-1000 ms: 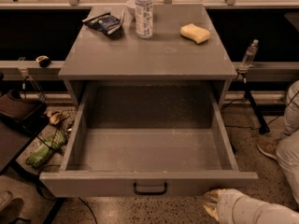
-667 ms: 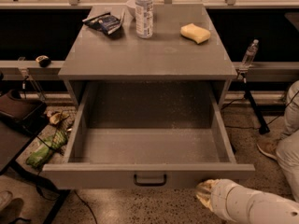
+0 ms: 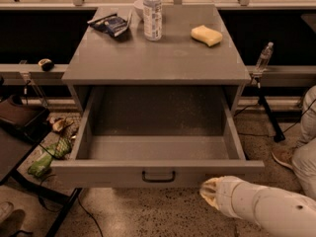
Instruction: Close top drawer
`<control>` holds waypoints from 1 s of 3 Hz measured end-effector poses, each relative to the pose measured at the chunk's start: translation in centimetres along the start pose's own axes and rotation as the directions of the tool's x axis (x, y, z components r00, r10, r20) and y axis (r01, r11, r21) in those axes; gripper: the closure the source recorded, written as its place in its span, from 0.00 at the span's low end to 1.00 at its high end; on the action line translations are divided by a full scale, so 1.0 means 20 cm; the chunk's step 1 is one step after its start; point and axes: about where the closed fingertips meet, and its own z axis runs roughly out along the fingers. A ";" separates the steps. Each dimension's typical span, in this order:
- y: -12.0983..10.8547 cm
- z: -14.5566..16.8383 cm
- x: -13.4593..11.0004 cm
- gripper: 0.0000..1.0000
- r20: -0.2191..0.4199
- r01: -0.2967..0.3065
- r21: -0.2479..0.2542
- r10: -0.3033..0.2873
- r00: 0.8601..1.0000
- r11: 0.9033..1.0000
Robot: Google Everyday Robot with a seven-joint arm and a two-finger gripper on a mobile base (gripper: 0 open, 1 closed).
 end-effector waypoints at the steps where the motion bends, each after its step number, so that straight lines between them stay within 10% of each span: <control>1: -0.13 0.10 -0.03 1.00 0.020 0.027 -0.002 -0.027 0.999 1.000; 3: -0.31 0.24 -0.05 1.00 0.033 0.048 -0.002 -0.048 0.998 0.999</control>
Offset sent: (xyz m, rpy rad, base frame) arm 0.1717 0.0248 -0.0163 0.0165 -0.0248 0.0839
